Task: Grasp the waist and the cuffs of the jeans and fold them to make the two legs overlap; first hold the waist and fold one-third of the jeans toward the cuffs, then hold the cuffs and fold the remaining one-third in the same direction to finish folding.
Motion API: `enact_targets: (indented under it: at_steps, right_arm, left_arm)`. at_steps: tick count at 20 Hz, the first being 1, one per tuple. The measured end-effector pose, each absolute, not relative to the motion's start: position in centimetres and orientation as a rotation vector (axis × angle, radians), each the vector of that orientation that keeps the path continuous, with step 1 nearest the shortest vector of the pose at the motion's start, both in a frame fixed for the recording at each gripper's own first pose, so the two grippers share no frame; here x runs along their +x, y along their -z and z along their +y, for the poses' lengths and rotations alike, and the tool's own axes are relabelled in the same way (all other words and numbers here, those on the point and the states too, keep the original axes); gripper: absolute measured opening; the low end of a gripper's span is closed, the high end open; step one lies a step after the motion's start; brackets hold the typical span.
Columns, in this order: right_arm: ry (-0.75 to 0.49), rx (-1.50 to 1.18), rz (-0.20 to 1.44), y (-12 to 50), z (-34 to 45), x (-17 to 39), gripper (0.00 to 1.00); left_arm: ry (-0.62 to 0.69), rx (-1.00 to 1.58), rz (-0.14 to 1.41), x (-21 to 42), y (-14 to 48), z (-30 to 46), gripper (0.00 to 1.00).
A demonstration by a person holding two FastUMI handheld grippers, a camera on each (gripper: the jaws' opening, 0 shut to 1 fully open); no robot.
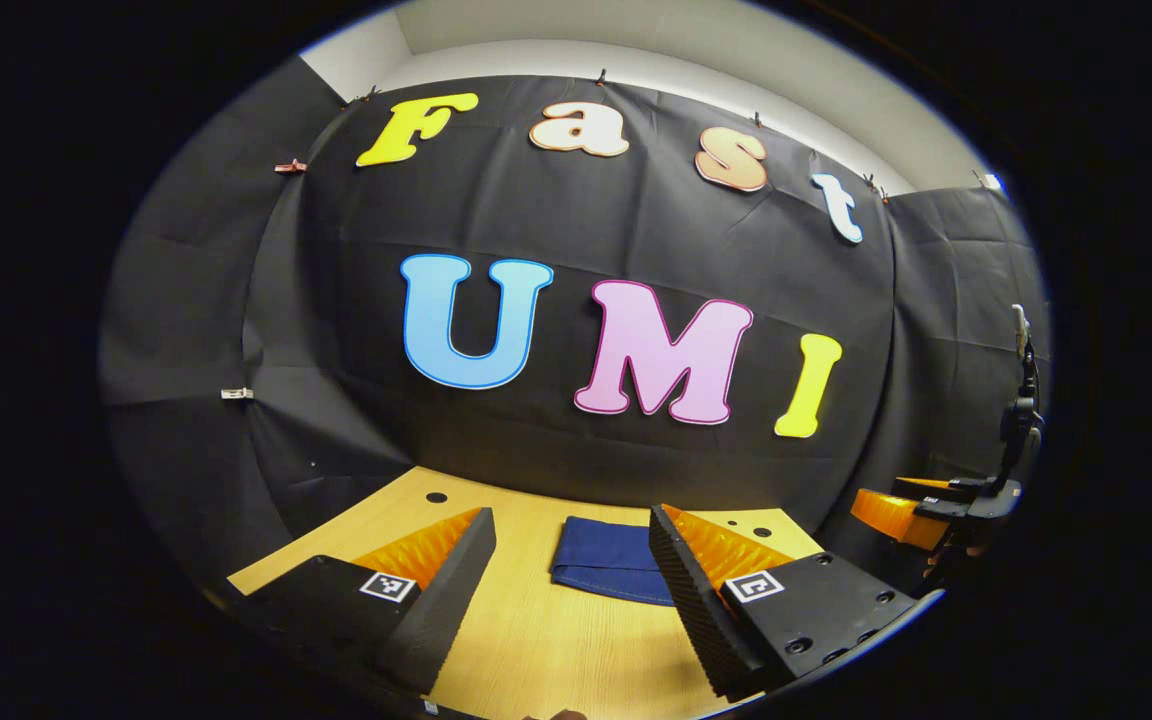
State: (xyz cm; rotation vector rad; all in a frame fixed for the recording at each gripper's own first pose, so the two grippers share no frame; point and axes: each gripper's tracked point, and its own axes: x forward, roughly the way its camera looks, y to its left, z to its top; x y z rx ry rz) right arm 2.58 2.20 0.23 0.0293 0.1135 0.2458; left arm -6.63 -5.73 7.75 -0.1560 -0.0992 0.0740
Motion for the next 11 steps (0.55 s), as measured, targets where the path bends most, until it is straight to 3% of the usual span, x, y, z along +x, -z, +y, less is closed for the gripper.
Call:
enact_targets:
  at_steps: [11]
  right_arm:
    - [-0.269, 0.028, 0.114, -0.15, 2.68, 2.78, 0.96]
  left_arm:
    - [-0.097, -0.157, -0.102, -7.27, -7.65, -5.43, 0.96]
